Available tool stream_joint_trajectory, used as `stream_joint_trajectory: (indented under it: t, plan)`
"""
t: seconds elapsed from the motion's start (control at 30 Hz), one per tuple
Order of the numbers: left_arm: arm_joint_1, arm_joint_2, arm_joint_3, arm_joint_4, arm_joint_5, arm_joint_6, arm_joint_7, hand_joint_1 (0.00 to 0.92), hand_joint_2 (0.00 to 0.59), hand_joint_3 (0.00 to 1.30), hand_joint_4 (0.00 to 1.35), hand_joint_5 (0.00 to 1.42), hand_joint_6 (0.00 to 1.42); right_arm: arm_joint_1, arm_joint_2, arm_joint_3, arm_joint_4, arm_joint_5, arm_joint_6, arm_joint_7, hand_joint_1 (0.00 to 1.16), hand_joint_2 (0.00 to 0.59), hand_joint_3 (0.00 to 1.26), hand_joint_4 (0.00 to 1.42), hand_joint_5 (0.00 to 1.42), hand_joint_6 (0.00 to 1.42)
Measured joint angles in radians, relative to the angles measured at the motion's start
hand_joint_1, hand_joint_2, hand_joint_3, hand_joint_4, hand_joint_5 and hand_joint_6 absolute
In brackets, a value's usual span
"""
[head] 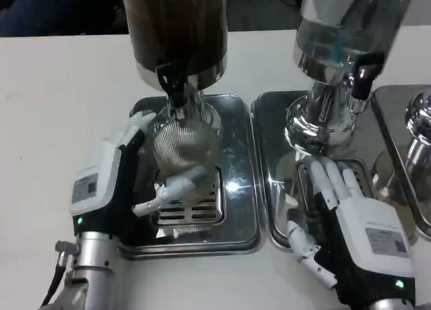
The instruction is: Grasp the cup under the faucet to collect the drink, then remove the cup.
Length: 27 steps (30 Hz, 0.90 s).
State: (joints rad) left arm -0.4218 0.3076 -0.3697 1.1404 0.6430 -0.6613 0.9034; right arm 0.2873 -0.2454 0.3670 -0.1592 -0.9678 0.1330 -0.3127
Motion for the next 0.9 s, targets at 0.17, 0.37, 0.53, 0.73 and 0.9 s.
stream_joint_trajectory:
  t: [0.17,0.37,0.53,0.73,0.9]
  plan:
    - [0.012,0.019,0.020,-0.019,-0.010,-0.003,0.008,0.073,0.000,0.29,0.18,0.31,0.27,-0.007,-0.002,0.000,0.006,0.013,-0.005,0.000,0.01,0.499,0.02,0.00,0.00,0.25]
    - [0.032,0.029,0.056,-0.025,-0.038,-0.009,0.008,0.056,0.000,0.29,0.19,0.32,0.27,-0.013,-0.007,0.000,0.015,0.017,-0.010,0.000,0.01,0.501,0.02,0.00,0.00,0.25]
    - [0.034,0.029,0.067,-0.030,-0.046,-0.019,0.008,0.024,0.000,0.29,0.20,0.33,0.26,-0.026,-0.007,0.000,0.015,0.017,-0.012,0.000,0.01,0.502,0.02,0.00,0.00,0.25]
    - [0.047,0.034,0.096,-0.050,-0.063,-0.036,0.008,0.000,0.000,0.29,0.20,0.34,0.26,-0.030,-0.006,0.000,0.027,0.017,-0.014,0.000,0.00,0.503,0.02,0.00,0.00,0.24]
    - [0.066,0.044,0.117,-0.064,-0.084,-0.038,0.006,0.000,0.000,0.29,0.21,0.35,0.28,-0.032,-0.007,-0.005,0.034,0.021,-0.021,-0.004,0.00,0.503,0.02,0.00,0.00,0.24]
